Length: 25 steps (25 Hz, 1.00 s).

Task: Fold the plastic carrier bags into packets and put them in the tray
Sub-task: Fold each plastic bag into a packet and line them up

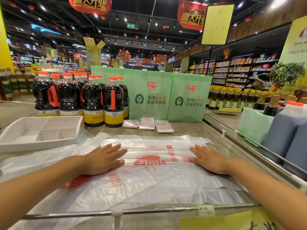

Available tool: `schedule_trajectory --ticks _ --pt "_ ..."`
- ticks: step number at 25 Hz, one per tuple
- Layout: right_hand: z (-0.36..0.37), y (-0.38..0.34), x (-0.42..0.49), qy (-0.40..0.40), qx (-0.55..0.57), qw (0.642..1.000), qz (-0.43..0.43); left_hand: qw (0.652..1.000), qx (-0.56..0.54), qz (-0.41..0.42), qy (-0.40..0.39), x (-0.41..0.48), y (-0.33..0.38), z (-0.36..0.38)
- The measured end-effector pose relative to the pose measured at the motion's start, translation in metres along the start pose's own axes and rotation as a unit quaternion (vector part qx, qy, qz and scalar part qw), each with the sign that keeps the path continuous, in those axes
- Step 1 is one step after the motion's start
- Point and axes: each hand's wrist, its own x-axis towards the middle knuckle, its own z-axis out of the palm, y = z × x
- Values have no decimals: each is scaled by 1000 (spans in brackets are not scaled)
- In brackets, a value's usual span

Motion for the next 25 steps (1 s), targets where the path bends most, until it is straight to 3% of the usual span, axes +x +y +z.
schedule_trajectory --ticks 4,7,9,12,20,25 --pt "-2 -14 -7 95 -10 992 -85 999 -36 17 10 -7 -5 -1" --pt "-6 -42 -13 98 38 980 -168 998 -47 33 6 -12 -6 -6" --pt "-5 -49 -14 109 3 976 -187 999 -21 41 28 -14 -5 -9" --pt "-8 -48 -16 131 -19 975 -179 994 -23 55 95 -14 -3 -12" --pt "-24 -43 -22 171 97 972 -127 964 -101 92 227 -24 1 -33" --pt "-31 -29 -23 204 101 968 -103 955 -161 108 223 -22 2 -37"
